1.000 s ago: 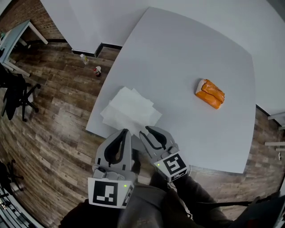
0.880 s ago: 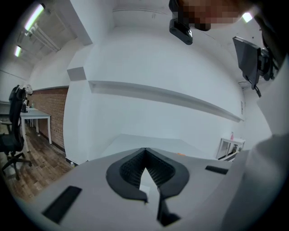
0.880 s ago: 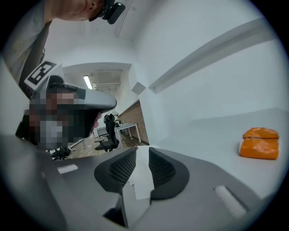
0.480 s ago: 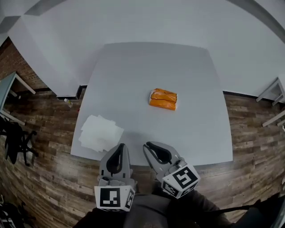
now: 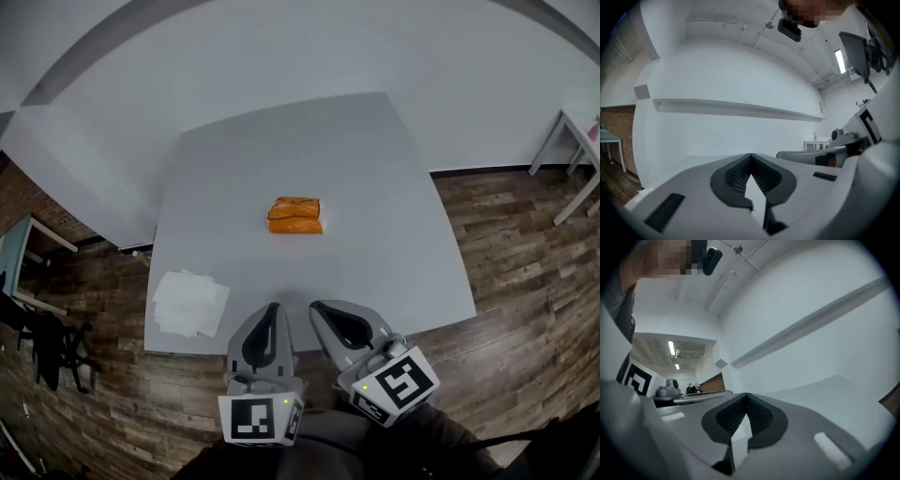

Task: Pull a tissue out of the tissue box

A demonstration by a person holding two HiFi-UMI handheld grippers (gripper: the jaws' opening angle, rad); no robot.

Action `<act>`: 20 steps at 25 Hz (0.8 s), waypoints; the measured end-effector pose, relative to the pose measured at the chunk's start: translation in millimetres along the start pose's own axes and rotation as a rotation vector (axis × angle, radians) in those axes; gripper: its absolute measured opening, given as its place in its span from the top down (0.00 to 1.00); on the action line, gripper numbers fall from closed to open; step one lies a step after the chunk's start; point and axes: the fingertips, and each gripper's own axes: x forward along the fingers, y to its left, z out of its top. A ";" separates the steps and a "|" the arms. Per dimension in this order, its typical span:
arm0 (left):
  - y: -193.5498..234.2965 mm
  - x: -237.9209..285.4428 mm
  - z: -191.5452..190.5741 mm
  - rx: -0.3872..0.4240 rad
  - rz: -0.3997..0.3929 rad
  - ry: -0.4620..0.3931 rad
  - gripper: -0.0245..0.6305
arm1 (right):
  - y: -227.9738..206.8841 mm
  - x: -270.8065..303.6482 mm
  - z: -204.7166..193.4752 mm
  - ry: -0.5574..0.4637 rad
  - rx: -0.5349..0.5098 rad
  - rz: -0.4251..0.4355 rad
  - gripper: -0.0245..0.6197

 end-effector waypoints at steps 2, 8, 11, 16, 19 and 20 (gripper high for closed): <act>-10.8 2.8 -2.2 0.016 -0.023 0.011 0.96 | -7.3 -7.1 5.5 -0.019 0.005 -0.016 0.96; -22.3 16.2 -2.0 0.058 -0.115 0.007 0.96 | -16.8 -11.7 14.3 -0.052 -0.007 -0.061 0.96; -16.0 10.7 -0.7 0.047 -0.121 -0.008 0.96 | -12.4 -7.6 12.7 -0.040 -0.004 -0.065 0.96; 11.5 -0.8 0.2 -0.037 -0.084 -0.033 0.96 | 6.7 18.5 9.4 -0.017 -0.008 -0.027 0.96; 27.5 -7.4 -0.9 -0.051 -0.062 -0.012 0.96 | 25.1 34.6 9.2 -0.003 -0.025 0.012 0.96; 30.2 -8.1 -0.2 -0.047 -0.065 -0.011 0.96 | 28.2 37.6 10.9 -0.001 -0.032 0.014 0.96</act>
